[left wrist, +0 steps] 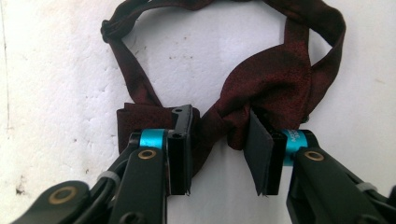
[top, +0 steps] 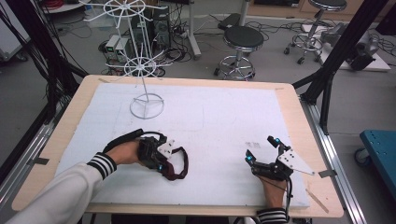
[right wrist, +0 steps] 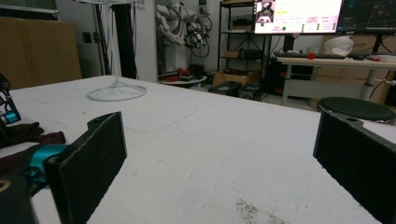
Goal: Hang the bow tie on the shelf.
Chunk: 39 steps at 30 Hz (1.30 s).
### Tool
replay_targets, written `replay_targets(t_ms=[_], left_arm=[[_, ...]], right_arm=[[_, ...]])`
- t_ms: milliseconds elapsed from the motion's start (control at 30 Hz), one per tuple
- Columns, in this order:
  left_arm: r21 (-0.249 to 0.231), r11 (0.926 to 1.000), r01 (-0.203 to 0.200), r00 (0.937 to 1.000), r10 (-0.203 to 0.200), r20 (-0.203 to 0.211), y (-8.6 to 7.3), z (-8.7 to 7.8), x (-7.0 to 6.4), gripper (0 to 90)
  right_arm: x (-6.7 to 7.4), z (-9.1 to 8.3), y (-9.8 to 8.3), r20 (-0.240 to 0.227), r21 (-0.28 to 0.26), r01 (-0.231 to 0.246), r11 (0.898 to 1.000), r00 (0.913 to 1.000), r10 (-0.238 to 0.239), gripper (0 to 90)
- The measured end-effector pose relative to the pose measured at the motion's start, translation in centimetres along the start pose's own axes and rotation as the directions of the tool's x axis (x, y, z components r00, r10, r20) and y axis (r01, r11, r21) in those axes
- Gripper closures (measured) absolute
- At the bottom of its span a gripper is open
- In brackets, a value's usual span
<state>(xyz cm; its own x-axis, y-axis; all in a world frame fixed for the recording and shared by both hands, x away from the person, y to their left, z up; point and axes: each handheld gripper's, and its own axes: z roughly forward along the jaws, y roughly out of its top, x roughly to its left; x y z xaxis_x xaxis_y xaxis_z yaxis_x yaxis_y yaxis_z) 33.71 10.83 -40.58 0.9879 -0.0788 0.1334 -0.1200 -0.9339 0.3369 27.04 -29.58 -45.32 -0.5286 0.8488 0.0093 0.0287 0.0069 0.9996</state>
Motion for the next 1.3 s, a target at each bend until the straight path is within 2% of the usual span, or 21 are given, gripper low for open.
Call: replay_targets(t_ms=[200,533,667,800,900,967,1000,1067,1200,1267,1300], left_arm=[[0.002,1.0,0.007,0.9991,-0.007,-0.043,0.1,-0.1,-0.4,68.1],[-0.017,0.9986,0.05,0.9979,-0.051,-0.041,0.0,-0.3,-0.2,68.6],[-0.053,0.9943,0.093,0.9943,-0.095,-0.049,-0.4,-0.9,-0.1,68.6],[-0.109,0.9838,0.143,0.9867,-0.15,-0.063,-1.0,-1.8,0.0,68.5],[-0.151,0.973,0.175,0.9793,-0.188,-0.076,-1.6,-2.8,0.1,68.5],[-0.198,0.9587,0.204,0.9711,-0.224,-0.083,-1.9,-3.4,0.2,68.5],[-0.209,0.9555,0.208,0.9686,-0.231,-0.092,-2.0,-3.7,0.2,68.4],[-0.243,0.9435,0.226,0.9613,-0.256,-0.102,-2.4,-4.4,0.2,68.4],[-0.307,0.9119,0.272,0.9396,-0.321,-0.12,-3.4,-5.4,0.5,68.4],[-0.342,0.8938,0.29,0.9291,-0.349,-0.124,-3.8,-5.9,0.5,68.4],[-0.355,0.8876,0.294,0.9254,-0.357,-0.127,-4.1,-6.2,0.6,68.4]], right_arm=[[0.0,0.0,0.0,0.001,-0.001,0.002,1.0,1.0,-0.002,1.9],[0.0,0.0,0.0,0.0,0.0,-0.001,1.0,1.0,0.001,1.9],[0.0,0.0,0.0,0.0,0.0,-0.001,1.0,1.0,0.001,1.9],[0.0,0.0,0.0,0.001,0.0,-0.001,1.0,1.0,0.001,1.9],[0.0,0.0,0.0,0.002,-0.002,0.001,1.0,1.0,-0.001,1.9],[0.0,0.0,0.0,0.002,-0.002,0.003,1.0,1.0,-0.003,1.9],[0.0,0.0,0.0,0.002,-0.002,0.003,1.0,1.0,-0.003,1.9],[0.0,0.0,0.0,-0.001,-0.002,0.004,1.0,1.0,-0.004,1.9],[0.0,0.0,0.0,0.0,-0.002,0.004,1.0,1.0,-0.004,1.9],[0.0,0.0,0.0,0.001,-0.001,0.005,1.0,1.0,-0.005,1.9],[0.0,0.0,0.0,0.0,0.0,0.004,1.0,1.0,-0.004,1.9]])
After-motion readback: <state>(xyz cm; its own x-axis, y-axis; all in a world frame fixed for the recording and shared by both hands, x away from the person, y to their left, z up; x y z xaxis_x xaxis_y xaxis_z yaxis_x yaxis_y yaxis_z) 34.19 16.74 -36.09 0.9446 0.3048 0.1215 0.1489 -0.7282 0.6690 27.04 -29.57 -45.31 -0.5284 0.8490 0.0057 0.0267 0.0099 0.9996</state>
